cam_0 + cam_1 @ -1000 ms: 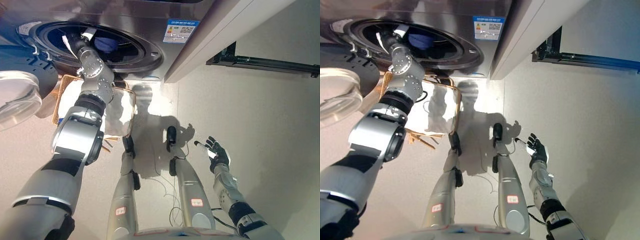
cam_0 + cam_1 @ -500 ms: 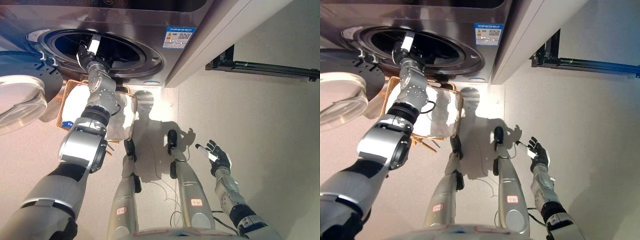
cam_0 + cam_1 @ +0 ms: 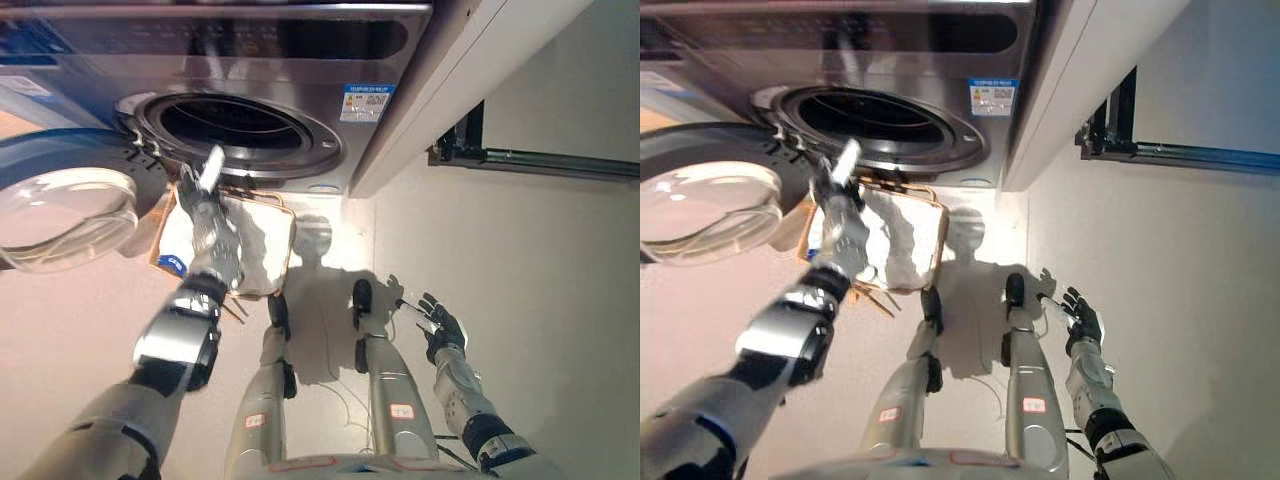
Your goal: Put the clothes in the basket into the washing machine.
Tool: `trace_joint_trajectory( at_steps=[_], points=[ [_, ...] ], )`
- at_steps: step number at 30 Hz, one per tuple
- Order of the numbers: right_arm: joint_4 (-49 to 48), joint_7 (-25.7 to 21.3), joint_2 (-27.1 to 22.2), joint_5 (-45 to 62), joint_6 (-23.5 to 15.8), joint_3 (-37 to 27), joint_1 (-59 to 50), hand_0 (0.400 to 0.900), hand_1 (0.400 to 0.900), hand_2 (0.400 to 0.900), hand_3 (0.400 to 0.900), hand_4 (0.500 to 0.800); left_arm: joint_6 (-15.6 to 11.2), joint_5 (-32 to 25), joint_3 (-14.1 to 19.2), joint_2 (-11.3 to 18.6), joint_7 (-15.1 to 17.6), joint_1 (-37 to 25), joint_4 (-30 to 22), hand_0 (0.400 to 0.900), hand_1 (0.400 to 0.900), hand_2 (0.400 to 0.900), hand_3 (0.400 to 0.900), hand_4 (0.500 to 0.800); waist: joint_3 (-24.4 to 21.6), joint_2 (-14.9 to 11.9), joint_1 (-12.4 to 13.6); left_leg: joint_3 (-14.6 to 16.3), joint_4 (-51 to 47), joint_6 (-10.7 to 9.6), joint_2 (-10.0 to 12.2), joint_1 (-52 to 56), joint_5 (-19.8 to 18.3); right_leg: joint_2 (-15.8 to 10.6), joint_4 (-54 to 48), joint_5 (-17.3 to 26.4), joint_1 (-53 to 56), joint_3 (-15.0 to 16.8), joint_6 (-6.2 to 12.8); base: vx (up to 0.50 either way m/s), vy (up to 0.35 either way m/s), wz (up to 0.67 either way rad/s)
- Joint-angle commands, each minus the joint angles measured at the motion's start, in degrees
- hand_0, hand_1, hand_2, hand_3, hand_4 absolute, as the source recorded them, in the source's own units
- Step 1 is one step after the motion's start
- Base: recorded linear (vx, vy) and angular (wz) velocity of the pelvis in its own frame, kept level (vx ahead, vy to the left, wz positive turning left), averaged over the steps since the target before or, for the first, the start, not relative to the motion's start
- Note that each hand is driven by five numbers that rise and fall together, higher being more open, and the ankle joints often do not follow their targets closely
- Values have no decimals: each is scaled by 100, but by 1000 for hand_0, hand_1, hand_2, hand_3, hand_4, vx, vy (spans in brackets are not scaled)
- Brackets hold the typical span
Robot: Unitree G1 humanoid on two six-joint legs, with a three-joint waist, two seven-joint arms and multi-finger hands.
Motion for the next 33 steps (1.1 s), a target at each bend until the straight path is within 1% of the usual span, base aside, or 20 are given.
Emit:
trace_joint_trajectory(
  at_steps=[1, 2, 3, 4, 5, 6, 8, 9, 10, 11, 12, 13, 14, 15, 17, 18, 19, 23, 27, 33],
  points=[
    [270, -105, 19, 142, -116, -322, 202, 900, 900, 900, 900, 800, -99, 578, 235, 58, -246, 350, 488, 900, 900, 900, 900, 800, -303, -262, -35, -136, 162, 41, -216, 344, -586, 132, -1274, 599, 905, 112, 34, 22, -5, 10],
    [433, -110, -14, 145, -48, -404, 70, 900, 900, 900, 900, 800, -53, 635, 224, -27, -343, 595, 528, 900, 900, 900, 900, 800, -348, -251, 9, -144, 153, 37, -218, 427, -596, 131, -1281, 590, 991, 100, 37, 25, 10, 6],
    [581, -79, -37, 121, -43, -450, 2, 900, 900, 900, 900, 800, -3, 887, 118, -67, -368, 779, 562, 900, 900, 900, 900, 800, -383, -243, 38, -150, 136, 37, -220, 534, -611, 134, -1296, 581, 1090, 87, 42, 23, 7, 6],
    [712, -42, -23, 73, -25, -485, -30, 900, 900, 900, 900, 800, 38, 1183, -6, -61, -479, 995, 580, 900, 900, 900, 900, 800, -424, -243, 63, -165, 130, 40, -224, 616, -616, 139, -1316, 575, 1191, 91, 42, 27, -6, 6],
    [818, 15, -76, 74, 27, -555, -53, 900, 900, 900, 900, 800, 64, 1386, -37, -30, -520, 1272, 523, 900, 900, 900, 900, 800, -475, -247, 109, -182, 120, 42, -222, 716, -628, 142, -1336, 567, 1300, 81, 44, 21, -22, 7],
    [885, 92, -96, 60, 4, -598, -13, 900, 900, 900, 900, 800, 82, 1738, -198, -26, -532, 1473, 481, 900, 900, 900, 900, 800, -516, -251, 132, -191, 100, 44, -224, 813, -631, 154, -1353, 555, 1399, 74, 43, 12, -18, 5],
    [950, 259, -135, -64, 3, -643, 158, 900, 900, 900, 900, 800, 101, 2708, -691, 93, -637, 1961, 293, 900, 900, 900, 900, 800, -628, -263, 153, -196, 71, 53, -226, 958, -627, 164, -1395, 564, 1552, 78, 54, 0, 0, 0],
    [991, 391, -184, -182, -2, -668, 300, 900, 900, 900, 900, 800, 116, 3155, -942, 154, -786, 2330, 213, 900, 900, 900, 900, 800, -666, -262, 191, -199, 53, 47, -213, 1084, -639, 178, -1409, 549, 1673, 69, 63, 0, 0, 0],
    [1053, 483, -206, -271, 10, -709, 445, 900, 900, 900, 900, 800, 117, 3365, -990, 171, -792, 2570, 175, 900, 900, 900, 900, 800, -727, -266, 222, -210, 46, 52, -217, 1164, -646, 181, -1431, 541, 1763, 67, 70, 0, 0, 0],
    [1079, 541, -251, -416, 36, -708, 528, 900, 900, 900, 900, 800, 132, 3805, -1237, 229, -845, 2774, 142, 900, 900, 900, 900, 800, -777, -265, 235, -209, 25, 47, -206, 1230, -633, 179, -1459, 540, 1822, 67, 78, 9, -27, 3],
    [1152, 661, -307, -548, 61, -706, 643, 900, 900, 900, 900, 800, 179, 3933, -1258, 246, -987, 3030, 132, 900, 900, 900, 900, 800, -846, -244, 289, -228, -2, 38, -191, 1326, -626, 174, -1498, 529, 1922, 49, 87, -8, -36, 2],
    [1170, 768, -332, -691, 96, -725, 794, 900, 900, 900, 900, 800, 195, 4192, -1395, 253, -1143, 3271, 188, 900, 900, 900, 900, 800, -889, -233, 311, -225, -63, 27, -162, 1477, -628, 190, -1535, 514, 2049, 46, 97, 13, -44, 5],
    [1243, 845, -348, -818, 131, -732, 872, 900, 900, 900, 900, 800, 217, 4313, -1429, 264, -1203, 3428, 254, 900, 900, 900, 900, 800, -975, -228, 323, -227, -89, 20, -158, 1539, -611, 192, -1567, 510, 2112, 37, 103, 23, -37, 3],
    [1289, 906, -366, -877, 155, -771, 923, 900, 900, 900, 900, 800, 252, 4338, -1377, 257, -1276, 3559, 258, 900, 900, 900, 900, 800, -1030, -214, 344, -236, -122, 14, -151, 1627, -603, 197, -1607, 493, 2205, 27, 108, 32, -42, 12],
    [1394, 1003, -396, -1306, 209, -678, 1105, 900, 900, 900, 900, 800, 230, 4529, -1421, 232, -1474, 3884, 207, 900, 900, 900, 900, 800, -1133, -182, 400, -268, -210, 2, -137, 1835, -582, 214, -1648, 432, 2410, -19, 117, 28, -45, 17],
    [1464, 1019, -400, -1507, 228, -645, 1173, 900, 900, 900, 900, 800, 257, 4548, -1345, 211, -1507, 3991, 257, 900, 900, 900, 900, 800, -1171, -172, 416, -281, -229, 5, -140, 1921, -580, 225, -1651, 415, 2496, -32, 117, 11, -50, 24],
    [1561, 1038, -388, -1840, 278, -506, 1222, 900, 900, 900, 900, 800, 316, 4509, -1219, 163, -1555, 4083, 373, 900, 900, 900, 900, 800, -1207, -170, 472, -323, -245, 2, -143, 2015, -571, 224, -1645, 375, 2603, -91, 118, 13, -56, 30],
    [1810, 1132, -360, -2521, 421, -351, 1370, 900, 900, 900, 900, 800, 457, 4699, -1198, 15, -1896, 4224, 573, 900, 900, 900, 900, 800, -1432, -159, 563, -443, -256, 25, -158, 2287, -612, 239, -1604, 224, 2948, -216, 126, 16, -37, 26],
    [2011, 1140, -296, -2770, 522, -379, 1433, 900, 900, 900, 900, 800, 571, 4840, -1098, -75, -2036, 4318, 670, 900, 900, 900, 900, 800, -1625, -176, 602, -520, -247, 64, -152, 2555, -706, 247, -1554, 70, 3276, -298, 119, 40, -11, 16],
    [2059, 1212, -155, -3028, 601, -238, 1502, 900, 900, 900, 900, 800, 649, 5067, -1062, -96, -2083, 4342, 670, 900, 900, 900, 900, 800, -1830, -229, 636, -560, -226, 120, -187, 2832, -856, 223, -1511, -49, 3600, -367, 140, 36, 6, 10]
  ],
)
